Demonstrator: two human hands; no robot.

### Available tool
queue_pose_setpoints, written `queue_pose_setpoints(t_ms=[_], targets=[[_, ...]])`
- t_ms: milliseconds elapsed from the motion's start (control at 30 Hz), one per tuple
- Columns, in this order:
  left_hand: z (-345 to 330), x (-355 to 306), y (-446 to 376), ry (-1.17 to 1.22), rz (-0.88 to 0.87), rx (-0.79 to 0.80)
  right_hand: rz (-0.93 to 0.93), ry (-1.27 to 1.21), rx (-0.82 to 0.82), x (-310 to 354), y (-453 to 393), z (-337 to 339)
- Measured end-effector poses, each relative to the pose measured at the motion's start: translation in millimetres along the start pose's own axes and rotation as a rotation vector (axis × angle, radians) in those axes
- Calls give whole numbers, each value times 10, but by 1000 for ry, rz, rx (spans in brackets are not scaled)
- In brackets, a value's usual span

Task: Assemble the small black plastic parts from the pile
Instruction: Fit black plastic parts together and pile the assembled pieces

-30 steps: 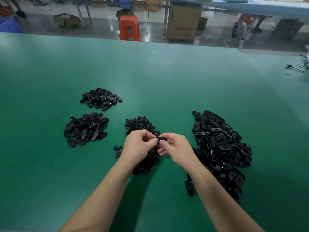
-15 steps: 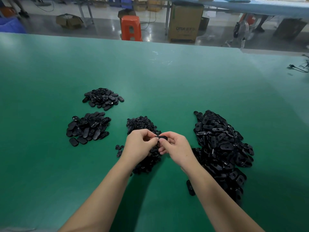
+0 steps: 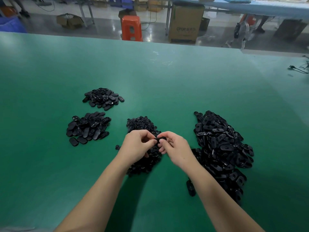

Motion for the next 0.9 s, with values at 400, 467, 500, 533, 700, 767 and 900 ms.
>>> queue_pose_setpoints(t_ms=[400, 467, 500, 533, 700, 767, 900], targets=[[1261, 1098, -239, 187, 332, -663, -195, 848, 465, -341, 8, 651], [1380, 1251, -253, 216, 374, -717, -176, 876, 454, -369, 26, 612], [1423, 1302, -262, 233, 388, -734, -151, 896, 427, -372, 19, 590], [1457, 1340, -270, 250, 400, -747, -131, 907, 401, -372, 15, 562], [1513, 1464, -327, 305, 472, -742, -140, 895, 434, -406, 31, 379], [1524, 1491, -340, 305, 485, -739, -153, 903, 436, -419, 43, 340], [1538, 1494, -356, 266, 487, -753, -153, 921, 393, -405, 37, 328]])
Point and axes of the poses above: each hand's wrist, its own y-axis away from the middle knuckle, its own z-axis out of the back of the hand, x = y × z, the point moved 6 cm from there along -y, towards the middle knuckle, and after that the axes turned 13 degrees about z, right-handed, at the moved point
